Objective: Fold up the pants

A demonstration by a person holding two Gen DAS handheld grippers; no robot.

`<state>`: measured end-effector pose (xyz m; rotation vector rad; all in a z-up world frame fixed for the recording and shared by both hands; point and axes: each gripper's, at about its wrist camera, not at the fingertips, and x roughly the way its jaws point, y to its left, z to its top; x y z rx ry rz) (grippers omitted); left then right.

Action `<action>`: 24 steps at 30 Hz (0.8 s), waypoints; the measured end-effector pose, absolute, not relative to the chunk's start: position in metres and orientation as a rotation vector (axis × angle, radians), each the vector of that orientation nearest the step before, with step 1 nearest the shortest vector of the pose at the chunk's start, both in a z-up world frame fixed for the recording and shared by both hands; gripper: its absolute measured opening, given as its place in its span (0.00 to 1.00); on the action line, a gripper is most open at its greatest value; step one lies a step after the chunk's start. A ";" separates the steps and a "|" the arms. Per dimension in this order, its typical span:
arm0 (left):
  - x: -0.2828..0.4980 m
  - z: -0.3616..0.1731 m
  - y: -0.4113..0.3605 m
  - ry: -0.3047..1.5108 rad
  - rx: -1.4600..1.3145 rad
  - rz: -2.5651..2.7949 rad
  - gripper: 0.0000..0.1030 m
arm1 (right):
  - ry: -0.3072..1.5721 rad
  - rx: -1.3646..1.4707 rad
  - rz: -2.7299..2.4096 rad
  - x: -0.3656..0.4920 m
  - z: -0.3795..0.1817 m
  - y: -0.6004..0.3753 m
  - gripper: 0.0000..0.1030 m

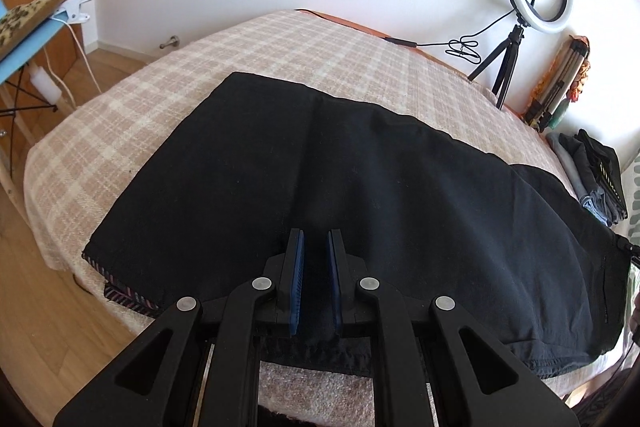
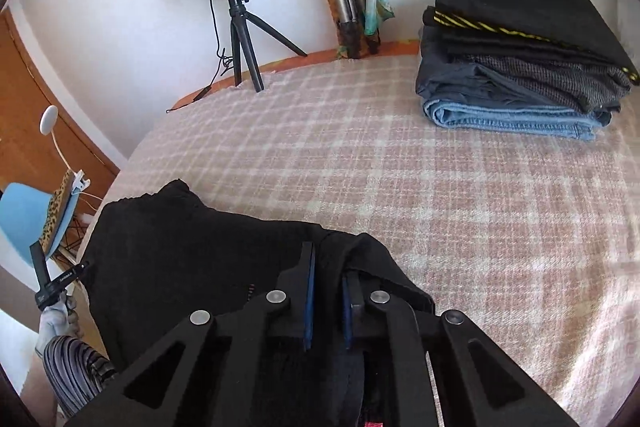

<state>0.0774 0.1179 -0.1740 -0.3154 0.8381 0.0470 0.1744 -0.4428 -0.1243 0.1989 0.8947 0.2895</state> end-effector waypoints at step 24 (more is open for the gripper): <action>0.056 -0.158 0.144 0.805 -0.422 0.091 0.30 | 0.759 -0.164 0.062 0.105 -0.077 -0.394 0.50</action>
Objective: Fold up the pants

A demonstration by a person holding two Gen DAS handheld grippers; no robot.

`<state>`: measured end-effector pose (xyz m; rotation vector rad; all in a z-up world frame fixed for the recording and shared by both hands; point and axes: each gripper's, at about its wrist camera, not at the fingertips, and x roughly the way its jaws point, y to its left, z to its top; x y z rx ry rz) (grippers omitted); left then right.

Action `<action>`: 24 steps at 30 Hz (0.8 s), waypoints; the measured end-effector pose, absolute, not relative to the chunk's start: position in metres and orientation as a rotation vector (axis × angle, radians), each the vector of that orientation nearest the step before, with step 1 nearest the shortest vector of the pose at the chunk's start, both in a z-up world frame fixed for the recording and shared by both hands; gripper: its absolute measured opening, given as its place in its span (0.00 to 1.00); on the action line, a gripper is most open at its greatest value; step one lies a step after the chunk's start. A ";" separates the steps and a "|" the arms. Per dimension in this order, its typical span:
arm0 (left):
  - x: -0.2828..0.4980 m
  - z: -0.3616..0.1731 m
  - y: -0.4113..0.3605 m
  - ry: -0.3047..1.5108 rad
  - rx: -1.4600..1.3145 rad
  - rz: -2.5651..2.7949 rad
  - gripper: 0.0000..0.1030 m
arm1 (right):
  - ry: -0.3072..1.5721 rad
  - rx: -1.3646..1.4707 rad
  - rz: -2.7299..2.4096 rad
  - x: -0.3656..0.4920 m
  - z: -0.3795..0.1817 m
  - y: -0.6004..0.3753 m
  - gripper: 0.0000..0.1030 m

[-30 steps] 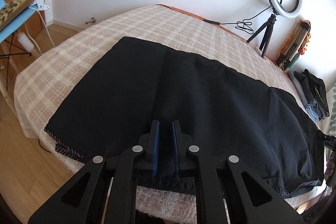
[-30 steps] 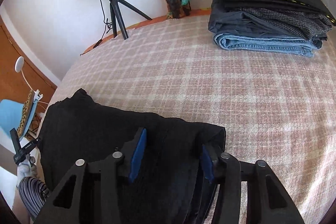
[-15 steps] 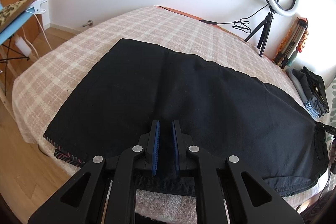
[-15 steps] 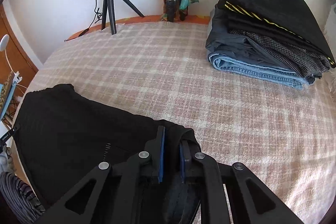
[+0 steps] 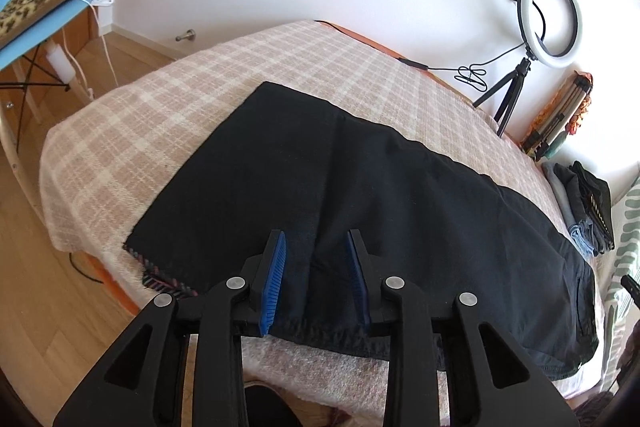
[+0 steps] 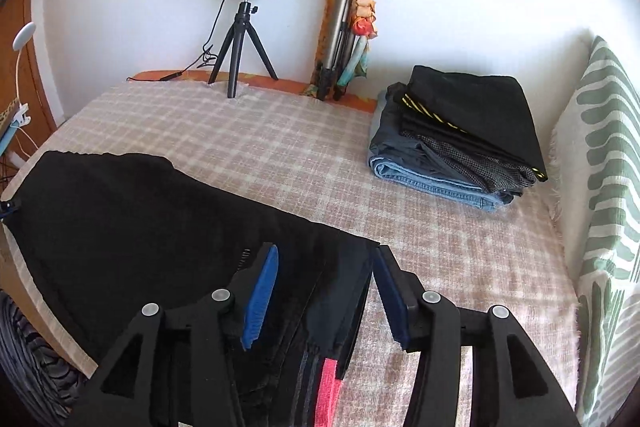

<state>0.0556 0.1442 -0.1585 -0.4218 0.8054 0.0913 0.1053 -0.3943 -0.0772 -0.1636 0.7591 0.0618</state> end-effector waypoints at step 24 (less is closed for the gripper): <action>0.006 -0.195 0.234 0.777 -0.990 0.136 0.47 | 0.987 -0.196 0.292 0.088 -0.156 -0.341 0.40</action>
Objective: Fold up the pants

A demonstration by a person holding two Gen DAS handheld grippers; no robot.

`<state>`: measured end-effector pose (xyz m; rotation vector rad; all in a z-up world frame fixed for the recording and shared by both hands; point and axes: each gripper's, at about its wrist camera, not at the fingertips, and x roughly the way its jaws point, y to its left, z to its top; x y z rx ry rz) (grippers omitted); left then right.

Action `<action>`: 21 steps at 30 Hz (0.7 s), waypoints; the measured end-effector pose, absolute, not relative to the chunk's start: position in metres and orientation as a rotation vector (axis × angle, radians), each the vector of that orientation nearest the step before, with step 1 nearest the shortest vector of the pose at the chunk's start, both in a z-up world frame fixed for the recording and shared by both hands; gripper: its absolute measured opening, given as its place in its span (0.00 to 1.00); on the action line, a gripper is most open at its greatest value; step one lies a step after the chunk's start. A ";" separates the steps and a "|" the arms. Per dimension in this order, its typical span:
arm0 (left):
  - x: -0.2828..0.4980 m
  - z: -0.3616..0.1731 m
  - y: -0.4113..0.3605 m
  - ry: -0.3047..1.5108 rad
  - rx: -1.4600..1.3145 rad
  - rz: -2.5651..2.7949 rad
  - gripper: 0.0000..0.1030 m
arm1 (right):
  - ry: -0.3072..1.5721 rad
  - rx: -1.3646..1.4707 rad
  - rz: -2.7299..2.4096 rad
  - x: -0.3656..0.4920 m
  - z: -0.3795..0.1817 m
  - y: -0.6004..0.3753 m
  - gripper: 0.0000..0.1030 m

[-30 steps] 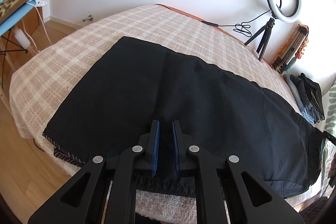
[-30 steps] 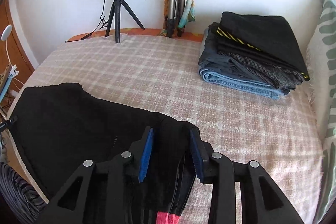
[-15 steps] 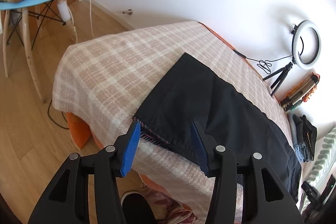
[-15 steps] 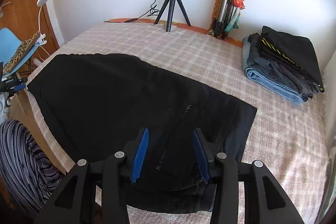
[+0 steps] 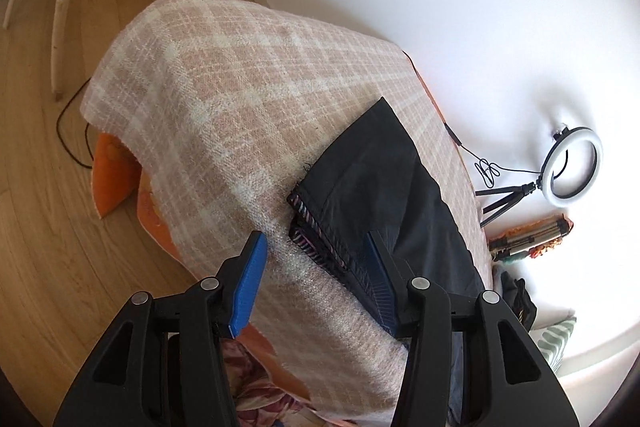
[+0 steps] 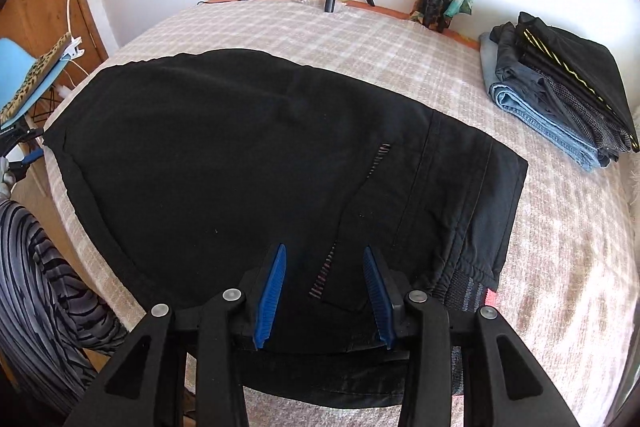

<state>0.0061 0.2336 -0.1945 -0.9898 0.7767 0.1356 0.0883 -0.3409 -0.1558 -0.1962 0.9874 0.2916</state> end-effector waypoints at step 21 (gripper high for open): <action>0.020 -0.185 0.237 0.774 -0.940 0.166 0.46 | 0.967 -0.195 0.275 0.088 -0.156 -0.342 0.40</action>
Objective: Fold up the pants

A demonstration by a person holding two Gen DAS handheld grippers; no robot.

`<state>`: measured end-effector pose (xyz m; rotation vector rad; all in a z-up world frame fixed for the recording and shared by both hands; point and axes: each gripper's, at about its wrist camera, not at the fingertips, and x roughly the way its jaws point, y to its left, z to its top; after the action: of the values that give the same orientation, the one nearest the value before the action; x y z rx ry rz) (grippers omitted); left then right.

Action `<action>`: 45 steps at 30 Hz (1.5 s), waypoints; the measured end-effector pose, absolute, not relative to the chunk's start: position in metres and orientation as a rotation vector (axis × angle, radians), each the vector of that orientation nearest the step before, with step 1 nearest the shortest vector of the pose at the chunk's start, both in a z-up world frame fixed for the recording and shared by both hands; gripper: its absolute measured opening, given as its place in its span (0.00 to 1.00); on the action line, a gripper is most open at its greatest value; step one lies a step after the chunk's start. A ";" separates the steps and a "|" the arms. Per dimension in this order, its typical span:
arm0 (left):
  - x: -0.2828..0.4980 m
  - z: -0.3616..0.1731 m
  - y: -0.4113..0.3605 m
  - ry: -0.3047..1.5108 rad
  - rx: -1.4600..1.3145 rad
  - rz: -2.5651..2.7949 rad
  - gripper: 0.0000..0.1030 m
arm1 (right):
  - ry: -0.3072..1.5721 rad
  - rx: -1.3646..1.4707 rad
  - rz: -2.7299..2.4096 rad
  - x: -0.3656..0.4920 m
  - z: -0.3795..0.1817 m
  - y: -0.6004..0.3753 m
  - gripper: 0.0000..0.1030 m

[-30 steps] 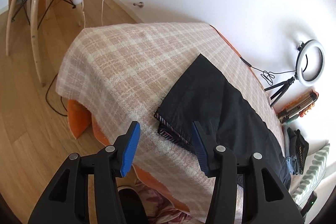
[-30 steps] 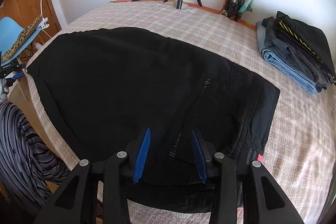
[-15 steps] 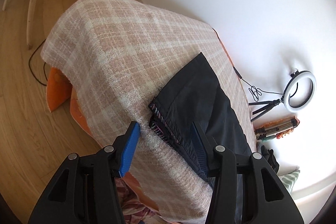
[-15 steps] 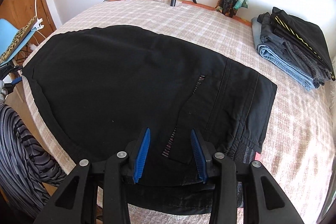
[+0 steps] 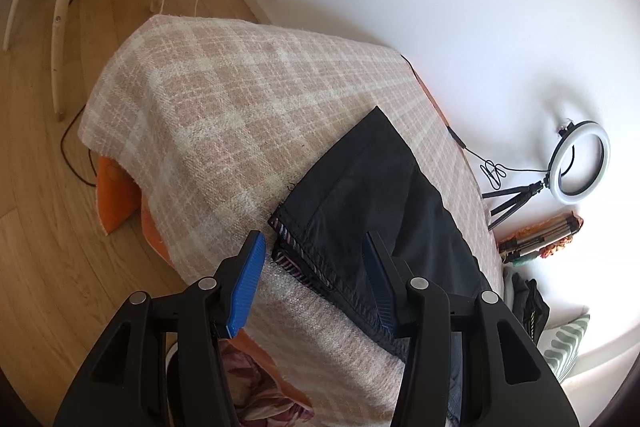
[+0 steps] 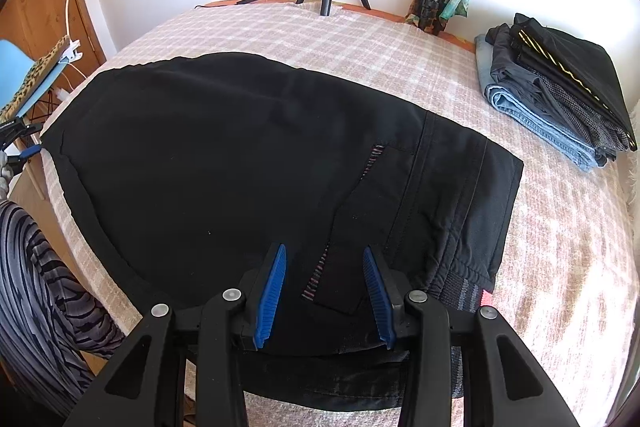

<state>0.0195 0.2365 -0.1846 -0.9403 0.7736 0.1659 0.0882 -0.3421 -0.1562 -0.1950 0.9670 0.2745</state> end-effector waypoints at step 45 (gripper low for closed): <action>0.094 -0.108 0.080 0.765 -0.323 -0.362 0.05 | 1.281 0.243 0.844 0.263 -0.156 -0.058 0.72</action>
<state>0.0936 0.0804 -0.1076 -0.3228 0.7647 -0.3625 0.2635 -0.0577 -0.1564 0.2434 1.2813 0.8443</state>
